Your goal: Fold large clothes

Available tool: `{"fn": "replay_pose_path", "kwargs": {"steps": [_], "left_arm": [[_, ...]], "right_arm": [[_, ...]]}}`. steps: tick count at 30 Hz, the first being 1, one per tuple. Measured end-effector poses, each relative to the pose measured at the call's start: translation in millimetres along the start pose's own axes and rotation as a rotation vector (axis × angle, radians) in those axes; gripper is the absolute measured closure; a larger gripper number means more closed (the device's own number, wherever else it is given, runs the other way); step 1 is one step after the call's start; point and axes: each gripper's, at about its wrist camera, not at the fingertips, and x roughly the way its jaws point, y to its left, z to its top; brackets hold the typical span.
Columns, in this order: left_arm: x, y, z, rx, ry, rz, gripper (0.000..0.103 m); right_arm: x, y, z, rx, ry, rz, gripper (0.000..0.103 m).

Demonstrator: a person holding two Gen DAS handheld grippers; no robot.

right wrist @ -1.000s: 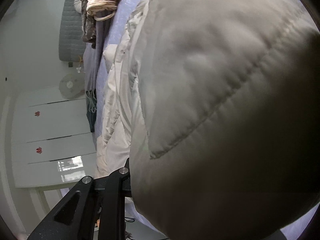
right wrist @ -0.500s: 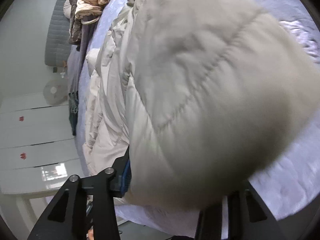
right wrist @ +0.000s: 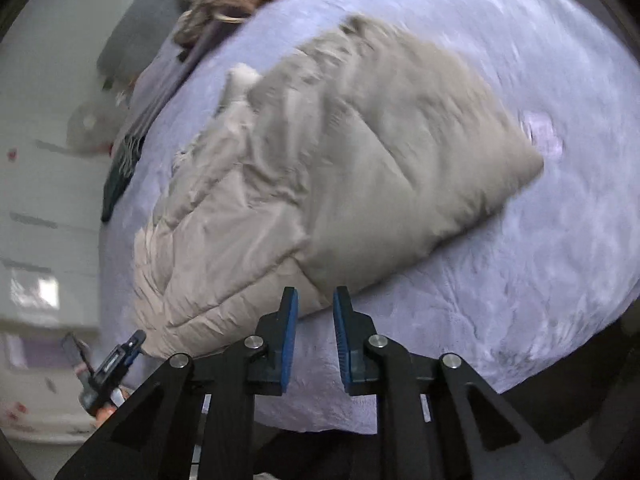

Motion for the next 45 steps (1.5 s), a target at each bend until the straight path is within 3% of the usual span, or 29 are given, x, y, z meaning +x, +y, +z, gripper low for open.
{"fn": "replay_pose_path", "kwargs": {"steps": [4,8,11,16,26,29,38,45], "left_arm": [[21,-1,1,-0.005,0.051,0.013,0.046],[19,-6,6,-0.011,0.069,0.042,0.046],[13,-11,6,-0.038,0.086,0.072,0.046],[-12,-30,8,-0.041,0.107,0.108,0.046],[-54,-76,11,-0.021,0.068,0.109,0.045],[-62,-87,7,-0.026,0.043,0.113,0.005],[-63,-98,3,0.02,0.026,0.145,0.005],[-49,-89,25,0.102,0.038,0.117,0.005]], "right_arm": [[12,12,32,-0.03,-0.013,-0.135,0.083],[34,-20,49,0.02,0.043,-0.219,0.083],[44,-40,53,0.072,0.1,-0.2,0.083],[38,-38,60,0.054,0.151,-0.184,0.083],[24,21,75,-0.184,0.192,-0.076,0.073],[24,36,74,-0.243,0.205,-0.061,0.071],[36,38,66,-0.259,0.253,-0.05,0.066],[53,59,63,-0.23,0.231,-0.063,0.04]]}}
